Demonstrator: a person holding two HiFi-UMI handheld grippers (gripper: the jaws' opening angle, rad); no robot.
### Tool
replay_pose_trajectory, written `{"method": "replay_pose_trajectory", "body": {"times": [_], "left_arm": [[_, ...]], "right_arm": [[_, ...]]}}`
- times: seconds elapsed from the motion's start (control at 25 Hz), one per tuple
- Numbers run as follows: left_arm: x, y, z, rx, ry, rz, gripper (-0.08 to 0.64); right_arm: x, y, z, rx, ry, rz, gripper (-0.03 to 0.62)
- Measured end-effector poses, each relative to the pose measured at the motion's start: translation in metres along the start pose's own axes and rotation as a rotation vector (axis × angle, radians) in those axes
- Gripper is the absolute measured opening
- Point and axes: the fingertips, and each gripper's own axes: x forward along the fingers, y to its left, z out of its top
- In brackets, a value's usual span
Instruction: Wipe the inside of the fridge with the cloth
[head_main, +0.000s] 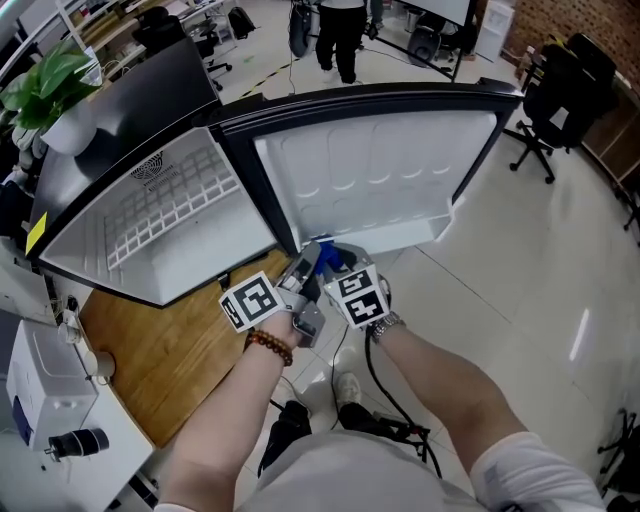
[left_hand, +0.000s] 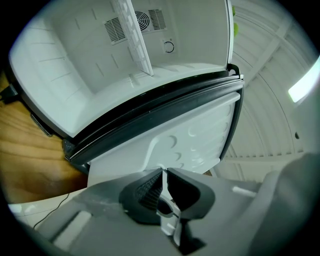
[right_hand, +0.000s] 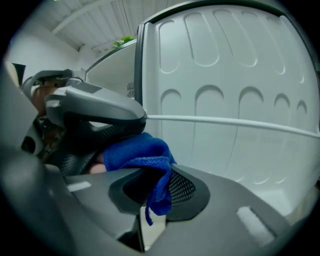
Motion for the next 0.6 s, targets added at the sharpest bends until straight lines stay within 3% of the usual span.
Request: {"method": "replay_pose_trajectory", "body": {"times": [0.2,0.32,0.48,0.6], "left_arm": [[-0.004,0.003,0.001,0.021,0.011,0.020,0.002],[-0.007,0.007,0.006,0.084,0.020,0.047,0.002],[-0.004,0.011,-0.004,0.014,0.020,0.028,0.003],[-0.005,0.017,-0.009,0.007,0.030,0.038,0.003]], "right_arm": [[0.013,-0.007,-0.014,-0.007,0.047,-0.020,0.071],[0.013,-0.015,-0.017,-0.014,0.059,-0.040,0.071],[0.008,-0.023,-0.021,-0.014,0.060,-0.064,0.071],[0.006,-0.030,-0.022,-0.012,0.060,-0.078,0.071]]}}
